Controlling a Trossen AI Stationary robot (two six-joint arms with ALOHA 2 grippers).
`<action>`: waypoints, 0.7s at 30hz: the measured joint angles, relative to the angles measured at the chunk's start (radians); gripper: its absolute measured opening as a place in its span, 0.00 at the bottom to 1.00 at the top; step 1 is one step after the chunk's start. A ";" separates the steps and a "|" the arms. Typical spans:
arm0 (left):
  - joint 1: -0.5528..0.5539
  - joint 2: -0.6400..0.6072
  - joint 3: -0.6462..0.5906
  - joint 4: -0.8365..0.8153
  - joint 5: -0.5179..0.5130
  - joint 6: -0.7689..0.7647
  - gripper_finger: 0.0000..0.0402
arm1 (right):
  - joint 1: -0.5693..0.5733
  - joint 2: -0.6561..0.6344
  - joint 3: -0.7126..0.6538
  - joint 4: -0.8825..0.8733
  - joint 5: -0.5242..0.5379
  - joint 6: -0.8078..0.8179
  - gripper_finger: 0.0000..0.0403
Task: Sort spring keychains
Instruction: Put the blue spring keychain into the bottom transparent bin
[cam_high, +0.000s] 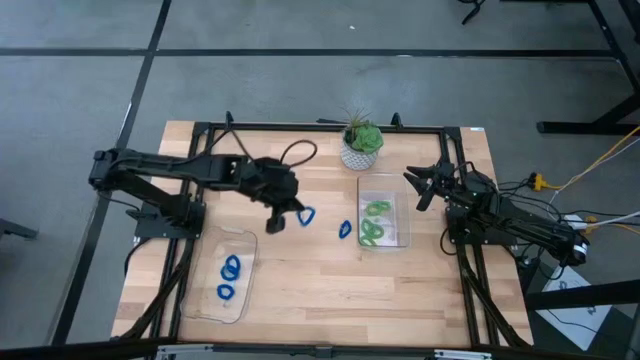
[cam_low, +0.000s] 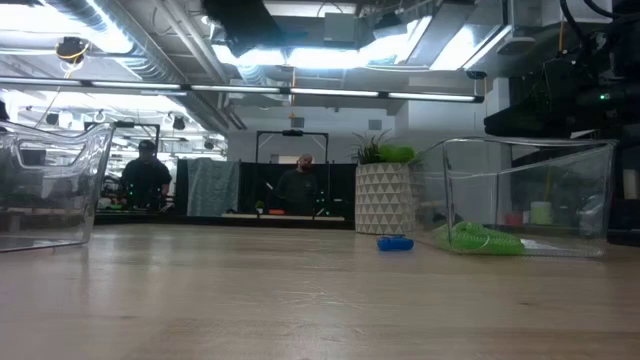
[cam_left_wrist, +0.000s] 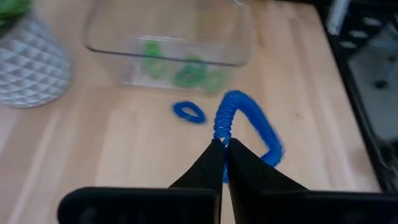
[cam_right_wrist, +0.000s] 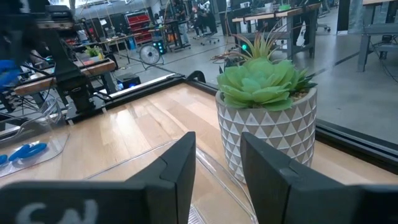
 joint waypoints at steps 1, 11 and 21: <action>-0.018 -0.012 0.000 -0.019 0.000 0.003 0.01 | 0.000 0.000 0.000 0.000 0.000 0.000 0.31; -0.216 -0.104 0.000 -0.124 0.001 0.046 0.01 | 0.000 0.000 0.000 0.000 0.000 0.000 0.31; -0.430 -0.173 0.000 -0.134 0.045 0.042 0.01 | 0.000 0.000 0.000 0.000 0.000 0.000 0.31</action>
